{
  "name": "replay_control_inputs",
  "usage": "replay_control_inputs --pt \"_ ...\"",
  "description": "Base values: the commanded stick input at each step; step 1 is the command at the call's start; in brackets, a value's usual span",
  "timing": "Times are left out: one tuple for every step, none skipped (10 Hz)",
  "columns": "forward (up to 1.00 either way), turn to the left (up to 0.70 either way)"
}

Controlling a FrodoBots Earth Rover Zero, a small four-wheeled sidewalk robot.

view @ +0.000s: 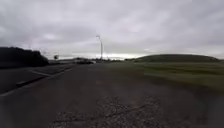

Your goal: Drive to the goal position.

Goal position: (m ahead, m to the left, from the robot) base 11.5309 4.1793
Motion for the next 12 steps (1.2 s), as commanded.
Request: replay_control_inputs --pt "1.00 0.00" --pt "1.00 0.00" --pt "1.00 0.40" --pt "1.00 0.40" --pt "1.00 0.40" --pt "1.00 0.40" --pt "1.00 0.40" --pt "1.00 0.40" --pt "1.00 0.40" --pt "1.00 0.00" --pt "1.00 0.00" --pt "1.00 0.00"
